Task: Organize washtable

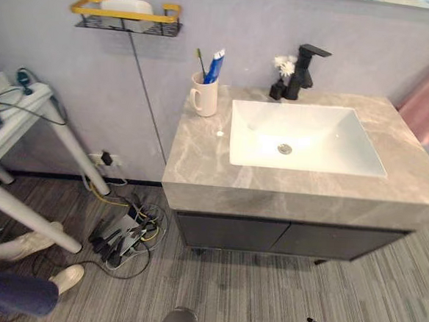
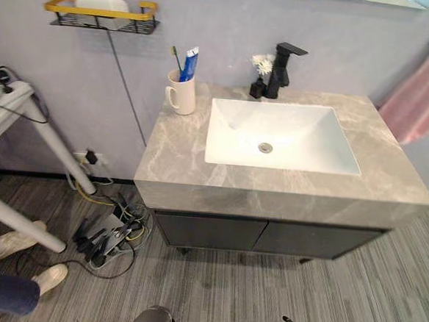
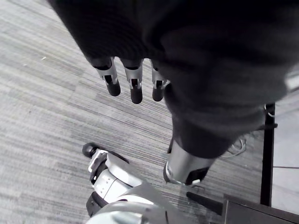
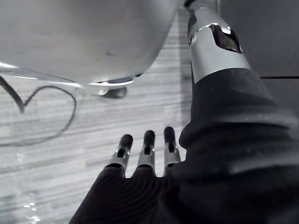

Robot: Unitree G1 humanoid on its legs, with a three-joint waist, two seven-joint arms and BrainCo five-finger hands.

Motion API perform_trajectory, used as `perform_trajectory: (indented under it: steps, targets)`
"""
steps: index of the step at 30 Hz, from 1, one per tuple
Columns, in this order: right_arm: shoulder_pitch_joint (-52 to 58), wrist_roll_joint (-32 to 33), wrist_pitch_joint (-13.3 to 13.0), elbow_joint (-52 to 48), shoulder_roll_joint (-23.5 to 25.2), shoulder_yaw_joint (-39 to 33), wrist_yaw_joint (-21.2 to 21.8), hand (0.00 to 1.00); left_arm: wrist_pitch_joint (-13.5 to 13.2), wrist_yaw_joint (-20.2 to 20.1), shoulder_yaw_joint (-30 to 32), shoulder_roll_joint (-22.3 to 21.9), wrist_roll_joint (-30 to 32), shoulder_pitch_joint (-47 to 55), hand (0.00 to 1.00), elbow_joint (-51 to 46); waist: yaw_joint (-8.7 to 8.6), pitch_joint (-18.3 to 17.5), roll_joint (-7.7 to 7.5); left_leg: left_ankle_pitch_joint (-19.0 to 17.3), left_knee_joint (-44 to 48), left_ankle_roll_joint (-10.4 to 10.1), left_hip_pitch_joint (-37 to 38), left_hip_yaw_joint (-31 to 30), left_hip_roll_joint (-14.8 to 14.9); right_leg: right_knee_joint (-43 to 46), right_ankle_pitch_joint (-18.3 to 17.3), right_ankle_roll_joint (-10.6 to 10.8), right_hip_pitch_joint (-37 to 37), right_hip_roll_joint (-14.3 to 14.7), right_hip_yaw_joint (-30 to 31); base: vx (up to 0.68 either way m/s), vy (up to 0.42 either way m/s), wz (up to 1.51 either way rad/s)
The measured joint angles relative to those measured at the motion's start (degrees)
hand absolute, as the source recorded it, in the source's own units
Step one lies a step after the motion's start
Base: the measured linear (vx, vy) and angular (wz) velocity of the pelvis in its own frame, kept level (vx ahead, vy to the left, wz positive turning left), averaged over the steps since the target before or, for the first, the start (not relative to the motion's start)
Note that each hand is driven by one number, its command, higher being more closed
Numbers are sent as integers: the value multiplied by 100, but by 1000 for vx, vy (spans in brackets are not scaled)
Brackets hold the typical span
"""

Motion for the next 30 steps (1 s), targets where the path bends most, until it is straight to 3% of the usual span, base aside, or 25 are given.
perform_trajectory:
  steps: [1,2,3,5,7,8,10,11,12,13,14,15,17,18,19,20,21,23,24,26,28,29,30]
  targets:
    - [15,-2,6,-1,17,5,2,0,0,-11,-3,18,21,3,0,-7,-3,-5,-35,42,-37,173,36,230,4,136,-26,-296,-34,-151,-208,-116,255,-81]
    - [17,-6,-5,9,-14,30,18,0,0,-27,-27,20,123,13,0,-41,4,0,-21,133,-181,369,147,593,91,957,-161,-576,-250,-465,-929,-101,203,-83]
    - [16,-9,-12,9,-24,47,32,0,2,-29,-58,31,141,19,0,-38,4,1,-20,183,-277,382,209,694,129,1405,-210,-595,-297,-541,-1240,-52,135,-101]
    - [-37,-99,-4,59,-48,93,114,0,10,-50,-84,39,176,63,0,-34,57,-4,-27,438,-823,390,579,1225,269,2612,-829,-658,-119,-542,-1963,4,21,-119]
    - [-66,-128,-11,102,-90,222,123,0,13,-57,-67,41,174,71,0,36,28,-12,-39,571,-1095,370,681,1698,309,2743,-1148,-552,96,-563,-2309,-38,-102,-137]
    - [-135,-139,-2,133,-145,279,129,0,17,-70,43,36,169,12,0,99,18,-14,-121,591,-1111,343,717,2018,290,2437,-1205,-426,80,-574,-2515,-45,-97,-156]
    - [-166,-166,-2,167,-260,284,133,0,66,-82,277,-83,108,-68,0,243,45,-64,58,754,-1523,334,824,2338,347,1512,-983,-535,88,-92,-2622,-23,-24,-136]
    - [-208,-172,5,190,-296,282,126,0,67,-85,314,-192,62,-87,0,303,65,-125,155,864,-1750,365,852,2470,440,966,-834,-487,182,153,-2603,-54,-69,-132]
    - [-332,-181,34,276,-454,294,131,0,46,-81,399,-302,-38,-142,0,392,97,-176,392,1062,-2056,241,862,2931,640,1133,-1098,-726,206,152,-2973,-74,-82,-146]
    - [-366,-180,41,308,-462,399,121,0,30,-80,374,-274,-175,-149,0,353,161,-191,274,1120,-2161,230,938,3317,597,2058,-1504,-659,241,-290,-3314,-56,-105,-152]
    - [-394,-183,41,350,-460,526,124,0,29,-74,374,-233,-235,-146,0,322,207,-202,197,1124,-2169,222,1011,3531,576,1972,-1519,-518,343,-397,-3339,-17,-110,-179]
    - [-588,-217,37,378,-347,776,137,0,20,-78,373,-90,-337,-117,0,335,264,-206,-61,1153,-2175,152,1039,3937,529,1189,-1433,2,400,-259,-2883,-23,-213,-175]
    - [-776,-255,0,332,-224,930,132,0,48,-82,348,-132,-456,-200,0,452,279,-216,80,1217,-1972,67,1118,4313,955,270,-938,-231,495,460,-2309,-9,-326,-202]
    - [-771,-324,-6,323,-142,1042,152,0,47,-81,359,-122,-506,-201,0,449,256,-165,22,1123,-1548,-14,1215,4360,1222,33,-826,-332,585,711,-1955,30,-280,-171]
    - [-771,-357,-6,323,-104,1128,172,0,42,-85,381,-103,-506,-195,0,436,260,-148,-13,1071,-1211,52,1211,4321,1355,-34,-797,-376,631,829,-1709,23,-249,-176]
    - [-818,-403,-5,316,-75,1278,231,0,13,-84,432,-93,-521,-176,0,404,335,-106,-90,828,-472,221,983,3804,1545,-141,-746,-460,733,944,-1260,26,-133,-152]
    - [-824,-418,-6,317,-92,1337,250,0,-2,-82,462,-90,-520,-166,0,398,340,-93,-104,652,-352,169,902,3227,1440,-191,-712,-510,740,1010,-987,34,-65,-198]
    - [-898,-500,-5,343,-238,1407,252,0,12,-80,450,-150,-507,-170,0,401,313,-50,33,342,-213,-14,463,1418,767,-304,-681,-649,730,1259,-140,20,43,-193]
    - [-911,-501,-5,356,-266,1408,253,0,9,-79,453,-150,-508,-164,0,399,320,-43,42,335,-210,0,339,1041,609,-302,-670,-658,698,1307,120,5,83,-204]
    - [-985,-498,-9,425,-310,1404,253,0,7,-83,438,-140,-497,-126,0,400,358,-39,66,376,-334,-73,-147,-630,54,-215,-663,-661,455,1537,1182,-6,181,-237]
    - [-987,-498,-33,495,-334,1402,249,0,20,-80,380,-165,-487,-40,0,412,347,-22,126,381,-335,-82,-241,-1921,-248,-74,-691,-614,330,1686,1886,51,259,-260]
    - [-933,-501,-42,491,-276,1347,241,0,20,-80,351,-197,-465,-21,0,410,351,-26,148,351,-163,-187,-157,-1921,-266,70,-749,-495,290,1729,2411,117,275,-237]
    - [-847,-463,-58,440,-195,1247,244,0,17,-83,350,-116,-418,5,0,404,293,-2,128,281,-163,-157,-124,-1711,-270,115,-771,-471,256,1700,2585,151,302,-192]
